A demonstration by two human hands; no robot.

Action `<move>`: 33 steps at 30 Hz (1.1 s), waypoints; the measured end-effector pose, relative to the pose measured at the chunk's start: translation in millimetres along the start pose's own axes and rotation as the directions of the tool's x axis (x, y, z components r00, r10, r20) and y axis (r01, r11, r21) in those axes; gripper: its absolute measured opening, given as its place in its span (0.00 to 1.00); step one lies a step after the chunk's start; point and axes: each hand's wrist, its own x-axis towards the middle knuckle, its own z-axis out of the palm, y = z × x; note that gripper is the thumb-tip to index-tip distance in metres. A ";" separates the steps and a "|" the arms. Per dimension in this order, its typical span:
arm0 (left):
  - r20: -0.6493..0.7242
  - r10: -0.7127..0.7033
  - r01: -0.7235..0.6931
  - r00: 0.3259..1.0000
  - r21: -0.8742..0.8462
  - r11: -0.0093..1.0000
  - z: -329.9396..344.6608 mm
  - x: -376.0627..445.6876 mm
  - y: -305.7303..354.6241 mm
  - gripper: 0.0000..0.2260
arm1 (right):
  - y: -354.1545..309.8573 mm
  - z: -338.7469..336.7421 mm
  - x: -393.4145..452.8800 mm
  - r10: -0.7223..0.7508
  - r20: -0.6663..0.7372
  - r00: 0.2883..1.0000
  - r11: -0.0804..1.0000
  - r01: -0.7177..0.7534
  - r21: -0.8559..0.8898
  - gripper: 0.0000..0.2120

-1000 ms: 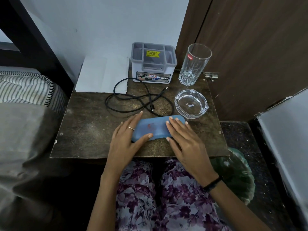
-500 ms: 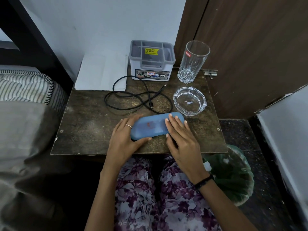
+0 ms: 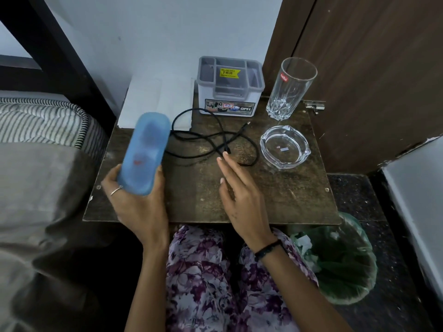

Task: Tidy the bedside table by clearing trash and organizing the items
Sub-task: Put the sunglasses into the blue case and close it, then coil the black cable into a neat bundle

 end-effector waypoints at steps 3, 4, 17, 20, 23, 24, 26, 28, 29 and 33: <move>-0.072 -0.032 0.034 0.997 0.024 0.999 1.1 9.2 -2.0 0.26 | -0.8 2.7 7.5 0.058 0.056 0.997 0.998 -0.058 0.002 0.19; -0.069 -0.037 0.039 0.997 0.034 0.999 2.4 12.5 -4.1 0.27 | -0.5 3.1 11.1 0.069 0.060 0.996 0.998 -0.068 -0.006 0.19; 0.155 0.060 -0.117 0.986 0.390 0.913 12.6 10.1 -13.6 0.32 | 10.8 3.2 69.0 0.386 0.023 0.922 0.910 -0.377 -0.175 0.11; 0.160 0.186 -0.233 0.970 0.366 0.901 10.9 3.5 -0.9 0.31 | 12.4 1.4 66.4 0.461 -0.033 0.887 0.887 -0.460 0.031 0.08; 0.294 0.240 -0.297 0.925 0.165 0.941 15.6 -12.8 24.5 0.22 | 2.1 -10.0 50.0 0.488 -0.084 0.869 0.847 -0.448 0.286 0.05; 0.392 0.210 -0.274 0.895 0.114 0.955 19.9 -19.2 31.0 0.19 | -3.0 -14.9 42.8 0.475 -0.092 0.875 0.844 -0.423 0.330 0.05; 0.562 0.122 -0.186 0.818 0.059 0.981 29.8 -31.4 40.2 0.15 | -11.8 -23.6 27.0 0.424 -0.089 0.901 0.859 -0.369 0.355 0.05; 0.647 0.046 -0.091 0.761 0.036 0.995 37.5 -39.4 44.1 0.12 | -17.0 -29.8 12.0 0.342 -0.061 0.938 0.899 -0.308 0.312 0.06; 0.664 0.039 -0.080 0.747 0.032 0.996 39.3 -41.5 44.9 0.10 | -18.5 -33.1 6.0 0.302 -0.050 0.952 0.914 -0.275 0.298 0.06; 0.737 0.002 0.031 0.675 -0.031 0.999 35.9 -41.2 48.9 0.08 | -17.8 -48.7 7.7 0.314 -0.103 0.944 0.863 -0.238 0.445 0.10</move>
